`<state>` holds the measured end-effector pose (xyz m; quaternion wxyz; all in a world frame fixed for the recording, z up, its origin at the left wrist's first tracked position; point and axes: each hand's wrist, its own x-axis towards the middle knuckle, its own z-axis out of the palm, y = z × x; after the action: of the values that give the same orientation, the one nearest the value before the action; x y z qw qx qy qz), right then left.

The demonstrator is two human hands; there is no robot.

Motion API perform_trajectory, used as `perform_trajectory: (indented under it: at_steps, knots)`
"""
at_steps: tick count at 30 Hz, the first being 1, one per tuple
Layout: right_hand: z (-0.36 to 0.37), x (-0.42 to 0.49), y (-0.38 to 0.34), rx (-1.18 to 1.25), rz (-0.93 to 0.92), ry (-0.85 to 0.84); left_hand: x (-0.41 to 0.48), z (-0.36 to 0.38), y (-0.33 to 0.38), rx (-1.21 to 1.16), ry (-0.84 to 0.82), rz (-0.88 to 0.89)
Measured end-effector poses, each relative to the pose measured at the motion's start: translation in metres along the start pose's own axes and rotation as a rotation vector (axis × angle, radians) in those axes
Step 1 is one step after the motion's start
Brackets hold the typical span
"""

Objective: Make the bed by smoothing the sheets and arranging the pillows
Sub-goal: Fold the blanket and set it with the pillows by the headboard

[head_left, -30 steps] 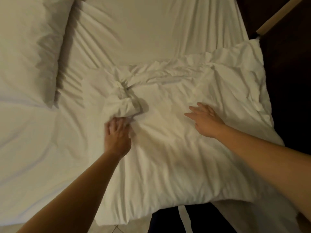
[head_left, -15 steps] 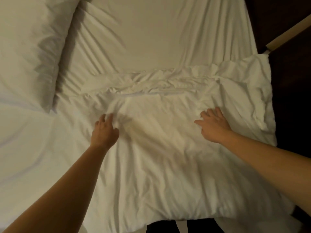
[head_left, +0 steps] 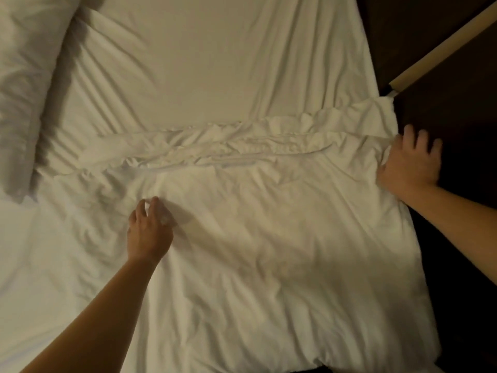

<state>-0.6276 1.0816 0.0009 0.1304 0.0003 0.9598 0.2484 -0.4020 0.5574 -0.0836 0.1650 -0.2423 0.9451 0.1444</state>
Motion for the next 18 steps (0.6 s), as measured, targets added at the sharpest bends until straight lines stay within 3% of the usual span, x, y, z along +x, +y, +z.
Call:
perform_trajectory:
  at_steps: [2, 7, 11, 15, 18]
  knots:
    - [0.004, 0.014, 0.002, 0.137, -0.136, 0.037, 0.021, 0.0, 0.002, 0.034, 0.077, 0.093]
    - [0.018, 0.046, -0.029, 0.401, -0.384, -0.156, 0.09, -0.016, -0.004, 0.095, 0.136, 0.087]
    - [0.025, 0.07, -0.049, 0.534, -0.346, -0.273, 0.12, -0.035, -0.014, 0.197, 0.111, 0.04]
    - [0.029, 0.08, -0.05, 0.51, -0.317, -0.367, 0.129, -0.052, -0.026, 0.306, 0.107, -0.081]
    - [0.026, 0.083, -0.041, 0.566, -0.323, -0.369, 0.128, -0.067, -0.041, 0.432, 0.086, -0.146]
